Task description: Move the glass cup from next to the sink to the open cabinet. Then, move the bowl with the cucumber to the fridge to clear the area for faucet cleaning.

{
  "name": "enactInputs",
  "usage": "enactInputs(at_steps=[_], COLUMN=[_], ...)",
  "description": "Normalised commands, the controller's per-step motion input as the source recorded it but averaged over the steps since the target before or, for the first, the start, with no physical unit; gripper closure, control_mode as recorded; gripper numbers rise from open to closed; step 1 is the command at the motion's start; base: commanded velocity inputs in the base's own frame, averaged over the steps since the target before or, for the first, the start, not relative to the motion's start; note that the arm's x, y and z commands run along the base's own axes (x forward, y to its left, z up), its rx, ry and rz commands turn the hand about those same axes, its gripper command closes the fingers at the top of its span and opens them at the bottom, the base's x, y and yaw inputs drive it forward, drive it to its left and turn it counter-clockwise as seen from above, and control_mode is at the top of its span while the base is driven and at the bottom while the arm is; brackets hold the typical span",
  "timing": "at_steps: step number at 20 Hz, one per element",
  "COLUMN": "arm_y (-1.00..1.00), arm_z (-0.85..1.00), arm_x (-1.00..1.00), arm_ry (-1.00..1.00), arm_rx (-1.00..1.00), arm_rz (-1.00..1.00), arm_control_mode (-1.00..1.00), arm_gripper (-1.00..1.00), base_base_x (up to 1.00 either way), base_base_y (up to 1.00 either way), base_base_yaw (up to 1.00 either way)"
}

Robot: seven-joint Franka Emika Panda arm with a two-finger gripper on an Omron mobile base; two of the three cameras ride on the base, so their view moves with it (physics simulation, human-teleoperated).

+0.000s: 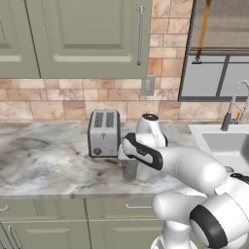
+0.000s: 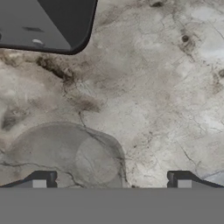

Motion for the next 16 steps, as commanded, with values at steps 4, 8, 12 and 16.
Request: enactInputs(at_steps=[4, 8, 12, 16], arm_y=[0.0, 0.0, 0.0, -0.01], arm_z=[-0.07, -0.02, 0.0, 0.0], arm_x=[0.02, 0.02, 0.0, 0.0], arm_ry=[0.0, 0.0, 0.0, -0.01], arm_rx=[0.0, 0.0, 0.02, 0.0], arm_rz=[0.0, 0.0, 0.0, 0.0], arm_control_mode=[-1.0, -1.0, -1.0, -1.0], arm_gripper=[-1.0, -1.0, -1.0, -1.0], base_base_x=[0.0, 0.0, 0.0, 0.0], base_base_y=[0.0, 0.0, 0.0, 0.0], base_base_yaw=[0.0, 0.0, 0.0, 0.0])
